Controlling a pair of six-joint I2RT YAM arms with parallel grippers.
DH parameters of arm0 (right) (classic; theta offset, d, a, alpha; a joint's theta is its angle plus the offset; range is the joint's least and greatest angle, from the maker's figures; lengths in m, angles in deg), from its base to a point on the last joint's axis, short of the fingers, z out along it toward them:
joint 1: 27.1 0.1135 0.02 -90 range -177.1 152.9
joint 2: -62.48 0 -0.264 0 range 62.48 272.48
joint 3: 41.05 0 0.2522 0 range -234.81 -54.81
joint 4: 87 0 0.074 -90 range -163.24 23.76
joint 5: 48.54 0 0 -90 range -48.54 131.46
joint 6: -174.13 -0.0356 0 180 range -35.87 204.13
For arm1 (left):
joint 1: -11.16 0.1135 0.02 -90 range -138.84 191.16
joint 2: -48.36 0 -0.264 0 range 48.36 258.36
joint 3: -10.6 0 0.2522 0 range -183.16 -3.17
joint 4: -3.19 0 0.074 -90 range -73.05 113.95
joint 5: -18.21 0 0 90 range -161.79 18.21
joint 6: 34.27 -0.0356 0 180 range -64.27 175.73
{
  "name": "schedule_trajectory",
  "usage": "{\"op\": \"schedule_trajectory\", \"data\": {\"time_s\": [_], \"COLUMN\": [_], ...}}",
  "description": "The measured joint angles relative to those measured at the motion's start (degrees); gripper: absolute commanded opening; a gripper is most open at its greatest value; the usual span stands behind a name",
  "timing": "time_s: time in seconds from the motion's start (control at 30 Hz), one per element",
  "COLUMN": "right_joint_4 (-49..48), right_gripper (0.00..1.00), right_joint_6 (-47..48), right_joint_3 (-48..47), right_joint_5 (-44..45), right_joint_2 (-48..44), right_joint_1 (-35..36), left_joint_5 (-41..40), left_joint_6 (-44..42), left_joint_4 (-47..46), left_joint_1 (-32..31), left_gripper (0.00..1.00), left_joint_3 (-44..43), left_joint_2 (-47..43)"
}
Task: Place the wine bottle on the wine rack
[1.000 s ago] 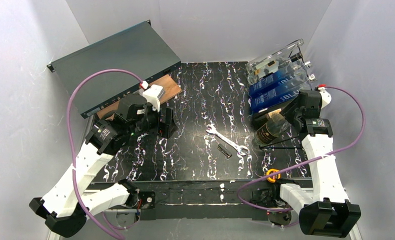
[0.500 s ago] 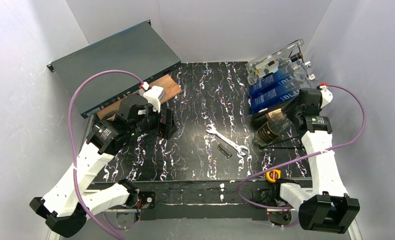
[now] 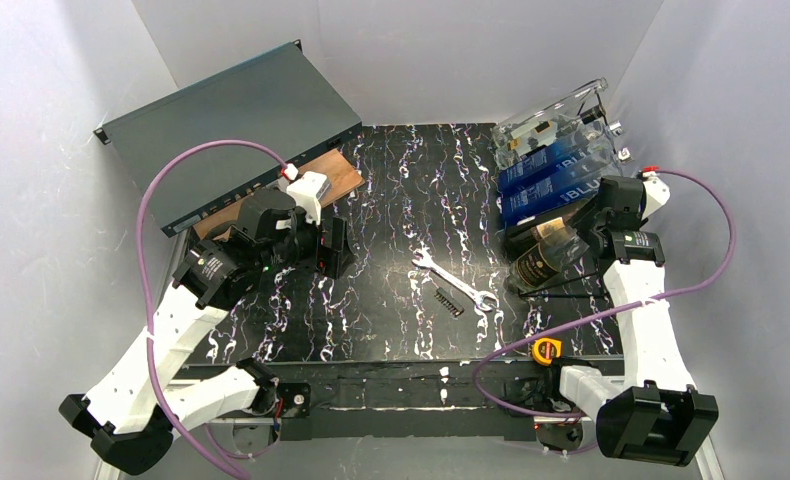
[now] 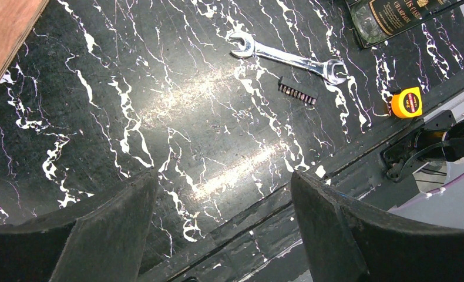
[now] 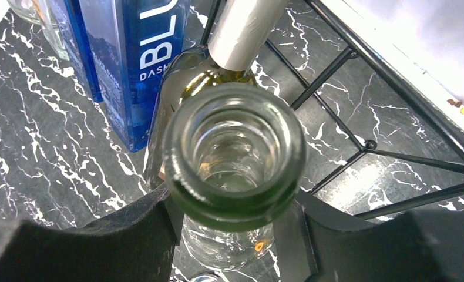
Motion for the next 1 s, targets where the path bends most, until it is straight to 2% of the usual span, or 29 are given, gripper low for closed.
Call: {"op": "schedule_trajectory", "data": {"time_s": [0.27,0.63,1.0], "right_joint_4": [-0.07,-0.26,1.18], "right_gripper": [0.54,0.59,0.68], "right_joint_6": [0.98,1.18,3.96], "right_joint_3": [-0.04,-0.04,-0.04], "right_joint_5": [1.57,2.40,5.64], "right_joint_2": [0.42,0.74,0.74], "right_joint_1": [-0.17,-0.20,-0.26], "left_joint_5": [0.00,0.02,0.02], "left_joint_6": [0.02,0.00,-0.04], "left_joint_4": [-0.02,-0.02,-0.09], "left_joint_1": [0.00,0.00,0.00], "left_gripper": [0.82,0.82,0.82], "left_joint_3": [0.00,0.00,0.42], "left_joint_2": [0.00,0.00,-0.17]}}
